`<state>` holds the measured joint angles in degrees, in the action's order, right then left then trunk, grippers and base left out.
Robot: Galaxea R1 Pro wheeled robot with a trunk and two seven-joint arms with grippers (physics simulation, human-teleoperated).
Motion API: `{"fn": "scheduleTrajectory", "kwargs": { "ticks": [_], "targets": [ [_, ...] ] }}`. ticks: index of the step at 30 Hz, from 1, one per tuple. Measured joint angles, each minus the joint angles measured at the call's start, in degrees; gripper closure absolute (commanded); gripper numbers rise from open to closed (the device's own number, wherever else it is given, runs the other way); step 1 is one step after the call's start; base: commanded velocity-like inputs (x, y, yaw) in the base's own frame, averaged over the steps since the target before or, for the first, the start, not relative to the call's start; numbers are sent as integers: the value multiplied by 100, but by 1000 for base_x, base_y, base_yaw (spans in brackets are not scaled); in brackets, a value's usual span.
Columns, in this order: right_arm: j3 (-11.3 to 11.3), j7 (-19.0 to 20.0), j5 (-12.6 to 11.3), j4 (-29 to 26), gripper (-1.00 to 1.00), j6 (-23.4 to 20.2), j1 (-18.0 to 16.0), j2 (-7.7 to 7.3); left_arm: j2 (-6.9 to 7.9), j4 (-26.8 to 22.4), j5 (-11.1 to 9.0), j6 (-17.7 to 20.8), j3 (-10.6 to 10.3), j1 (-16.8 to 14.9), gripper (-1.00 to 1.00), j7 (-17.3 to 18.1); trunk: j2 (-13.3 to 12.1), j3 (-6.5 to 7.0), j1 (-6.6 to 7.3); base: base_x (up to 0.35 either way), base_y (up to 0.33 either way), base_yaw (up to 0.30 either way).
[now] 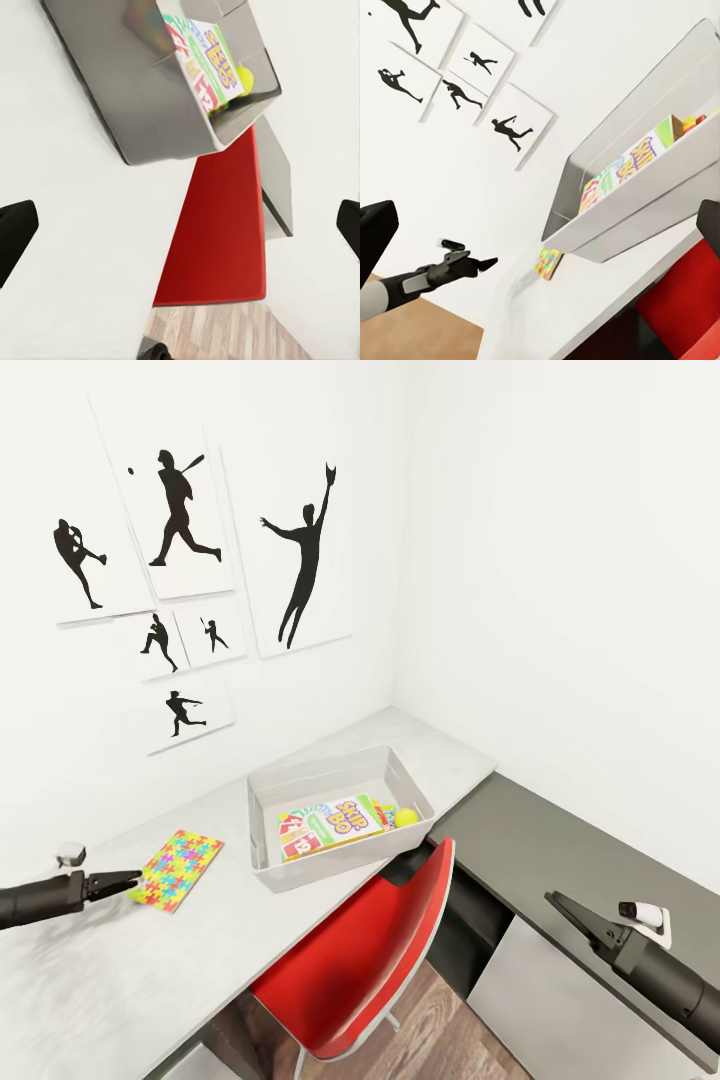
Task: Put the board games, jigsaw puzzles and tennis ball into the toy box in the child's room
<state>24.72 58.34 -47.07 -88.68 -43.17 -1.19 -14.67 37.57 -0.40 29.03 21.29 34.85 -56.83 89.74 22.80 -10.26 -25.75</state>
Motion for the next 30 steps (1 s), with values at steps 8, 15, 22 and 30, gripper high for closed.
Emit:
{"fn": "scheduleTrajectory", "kwargs": {
  "ticks": [8,15,22,30],
  "targets": [
    [1,0,0,0,-100,0,0,0,-146,-2,1,7,78,-12,-100,0,0,0,0,0,0,0],
    [-5,0,1,0,-100,0,0,0,-147,-3,1,2,356,-13,-100,1,1,10,0,0,0,35],
    [-11,0,1,0,-100,0,-1,0,-159,-3,1,-1,564,-6,-100,1,1,53,0,0,0,157],
    [-13,1,1,0,-100,0,-1,0,-193,-3,1,-1,595,-6,-100,2,1,112,0,-27,0,191]
  ]
}}
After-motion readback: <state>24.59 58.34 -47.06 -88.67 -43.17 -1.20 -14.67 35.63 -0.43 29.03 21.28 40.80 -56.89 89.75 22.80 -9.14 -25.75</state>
